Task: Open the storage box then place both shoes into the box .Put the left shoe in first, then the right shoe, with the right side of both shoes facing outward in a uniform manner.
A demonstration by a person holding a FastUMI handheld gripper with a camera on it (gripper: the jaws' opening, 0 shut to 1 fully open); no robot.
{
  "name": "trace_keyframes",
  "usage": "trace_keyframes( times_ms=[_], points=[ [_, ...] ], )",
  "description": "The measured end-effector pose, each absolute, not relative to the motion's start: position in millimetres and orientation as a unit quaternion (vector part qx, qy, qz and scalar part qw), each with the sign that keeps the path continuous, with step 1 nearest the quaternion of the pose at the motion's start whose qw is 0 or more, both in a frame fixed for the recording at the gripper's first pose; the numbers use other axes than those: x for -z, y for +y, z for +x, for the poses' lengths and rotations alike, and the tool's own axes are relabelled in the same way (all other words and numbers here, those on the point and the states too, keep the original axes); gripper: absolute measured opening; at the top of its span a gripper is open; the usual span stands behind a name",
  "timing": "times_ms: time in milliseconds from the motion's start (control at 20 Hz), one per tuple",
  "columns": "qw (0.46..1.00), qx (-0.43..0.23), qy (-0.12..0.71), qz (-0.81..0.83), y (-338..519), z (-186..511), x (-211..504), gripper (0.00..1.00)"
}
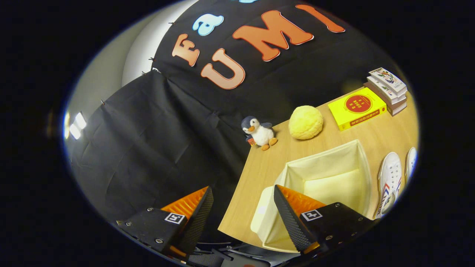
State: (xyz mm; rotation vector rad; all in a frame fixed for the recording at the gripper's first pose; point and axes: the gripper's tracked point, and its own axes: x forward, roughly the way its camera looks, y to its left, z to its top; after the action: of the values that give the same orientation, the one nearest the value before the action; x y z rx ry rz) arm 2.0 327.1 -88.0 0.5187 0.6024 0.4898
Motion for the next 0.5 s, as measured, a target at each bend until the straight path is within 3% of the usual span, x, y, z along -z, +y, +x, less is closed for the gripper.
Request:
trace_keyframes(
  times_ms=[500],
  points=[
    [0.926, -0.134, 0.264, 0.234, 188, 4, 87, 0.98]
  ],
)
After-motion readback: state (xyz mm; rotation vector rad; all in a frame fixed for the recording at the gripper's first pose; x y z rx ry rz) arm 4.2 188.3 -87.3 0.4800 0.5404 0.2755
